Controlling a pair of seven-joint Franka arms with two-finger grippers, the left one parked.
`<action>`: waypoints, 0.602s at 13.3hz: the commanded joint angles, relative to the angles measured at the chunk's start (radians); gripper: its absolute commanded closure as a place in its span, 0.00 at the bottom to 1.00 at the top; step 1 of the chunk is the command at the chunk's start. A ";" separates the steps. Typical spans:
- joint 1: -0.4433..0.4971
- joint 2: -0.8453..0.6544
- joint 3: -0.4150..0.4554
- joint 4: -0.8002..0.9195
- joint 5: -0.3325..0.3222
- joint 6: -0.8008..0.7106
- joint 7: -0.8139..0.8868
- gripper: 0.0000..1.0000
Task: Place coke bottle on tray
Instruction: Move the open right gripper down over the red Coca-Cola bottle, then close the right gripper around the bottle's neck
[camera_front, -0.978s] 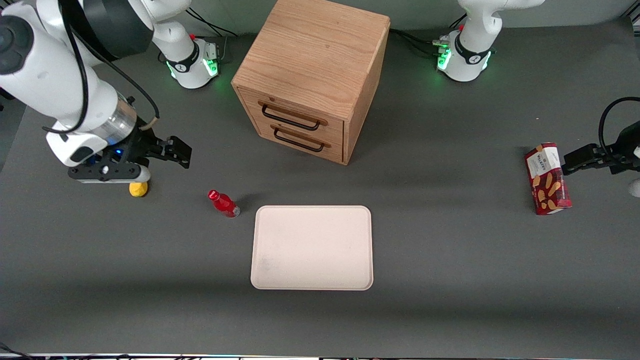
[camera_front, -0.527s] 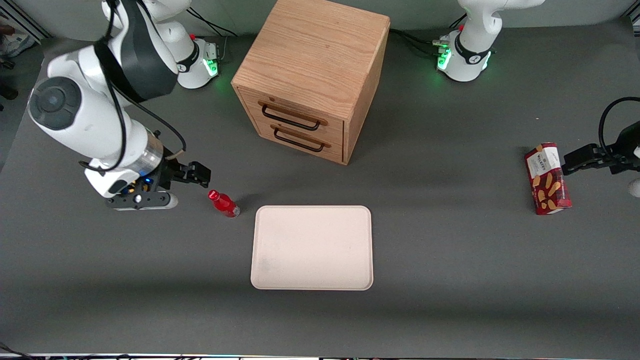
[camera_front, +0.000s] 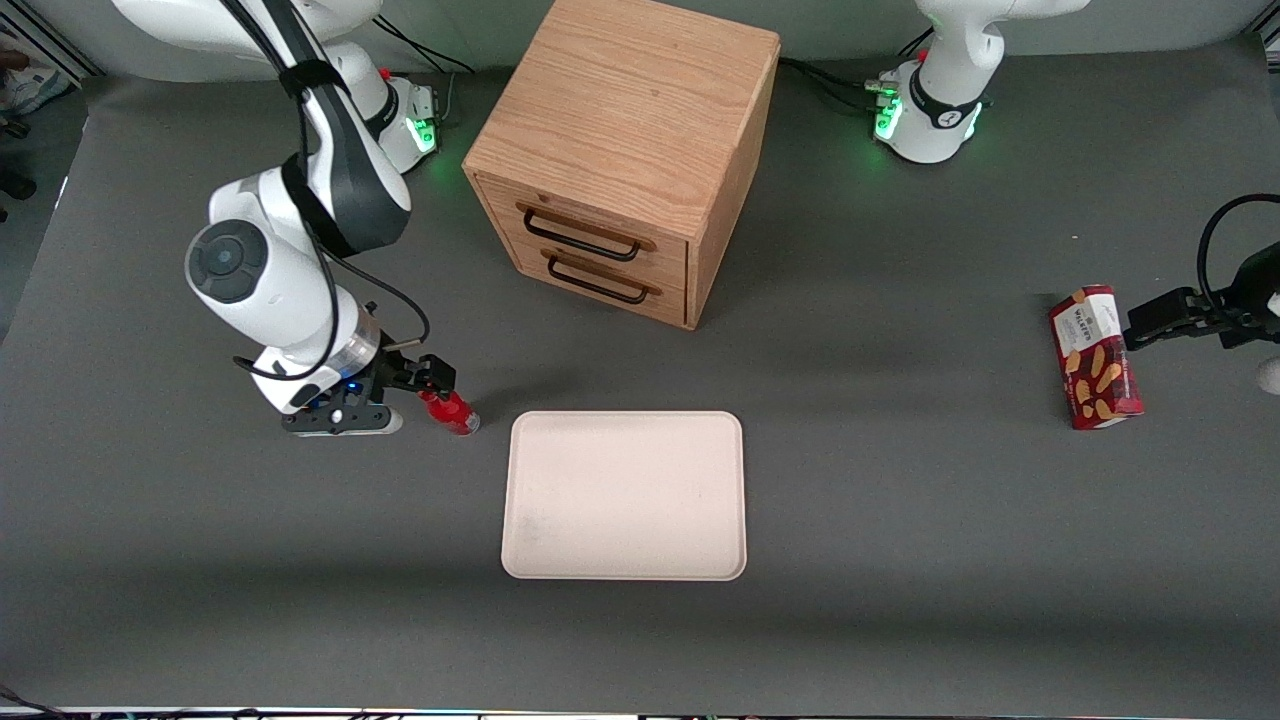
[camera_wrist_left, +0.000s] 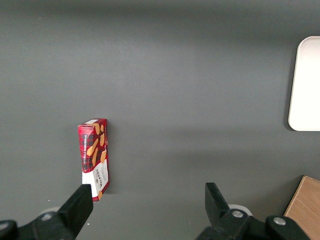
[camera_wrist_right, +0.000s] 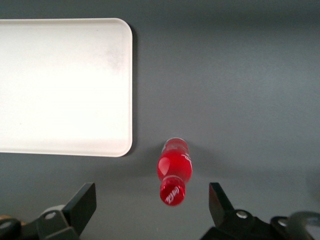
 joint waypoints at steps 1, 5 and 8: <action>0.022 -0.063 -0.013 -0.160 0.018 0.133 -0.024 0.00; 0.022 -0.062 -0.013 -0.211 0.012 0.193 -0.072 0.00; 0.020 -0.055 -0.013 -0.216 0.012 0.204 -0.075 0.00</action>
